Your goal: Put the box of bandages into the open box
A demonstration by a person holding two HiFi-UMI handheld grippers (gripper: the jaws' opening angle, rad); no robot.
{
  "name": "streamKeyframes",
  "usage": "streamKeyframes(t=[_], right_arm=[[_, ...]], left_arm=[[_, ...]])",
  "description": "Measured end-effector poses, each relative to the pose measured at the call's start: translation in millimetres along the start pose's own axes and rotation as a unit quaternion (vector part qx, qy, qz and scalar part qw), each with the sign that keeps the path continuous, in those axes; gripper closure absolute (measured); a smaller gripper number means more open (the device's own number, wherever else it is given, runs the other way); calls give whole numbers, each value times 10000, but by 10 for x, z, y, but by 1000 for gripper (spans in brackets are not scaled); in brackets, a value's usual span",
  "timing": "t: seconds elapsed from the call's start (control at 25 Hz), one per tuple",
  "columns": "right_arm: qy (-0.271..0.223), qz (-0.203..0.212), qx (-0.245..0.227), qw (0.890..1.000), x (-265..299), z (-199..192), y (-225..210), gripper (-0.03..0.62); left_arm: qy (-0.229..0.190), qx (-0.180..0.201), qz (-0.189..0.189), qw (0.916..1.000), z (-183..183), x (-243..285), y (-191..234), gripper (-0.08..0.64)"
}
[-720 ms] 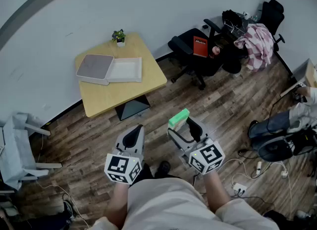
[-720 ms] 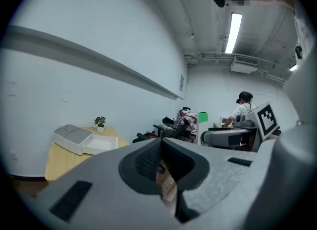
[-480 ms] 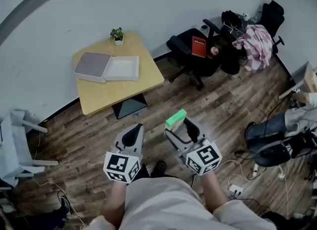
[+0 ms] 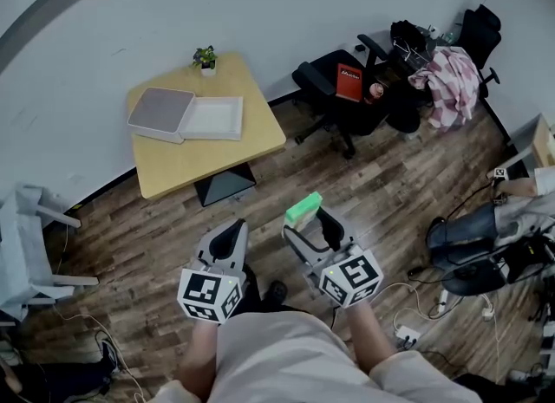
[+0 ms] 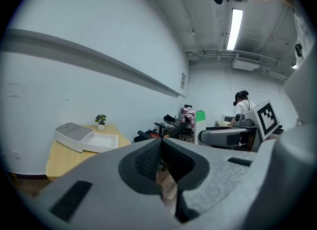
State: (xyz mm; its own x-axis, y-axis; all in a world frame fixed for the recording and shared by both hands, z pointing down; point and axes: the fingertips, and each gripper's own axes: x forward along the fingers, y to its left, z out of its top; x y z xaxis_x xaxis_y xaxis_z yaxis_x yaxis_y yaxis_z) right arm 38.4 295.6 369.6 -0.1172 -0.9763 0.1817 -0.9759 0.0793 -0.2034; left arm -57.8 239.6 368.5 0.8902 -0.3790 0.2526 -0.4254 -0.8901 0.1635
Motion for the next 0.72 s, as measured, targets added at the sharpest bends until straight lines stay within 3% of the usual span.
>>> streamKeyframes(t=[0.72], right_arm=[[427, 164, -121, 9989, 623, -24, -172, 268]], left_arm=[[102, -240, 82, 9996, -32, 470, 474, 555]])
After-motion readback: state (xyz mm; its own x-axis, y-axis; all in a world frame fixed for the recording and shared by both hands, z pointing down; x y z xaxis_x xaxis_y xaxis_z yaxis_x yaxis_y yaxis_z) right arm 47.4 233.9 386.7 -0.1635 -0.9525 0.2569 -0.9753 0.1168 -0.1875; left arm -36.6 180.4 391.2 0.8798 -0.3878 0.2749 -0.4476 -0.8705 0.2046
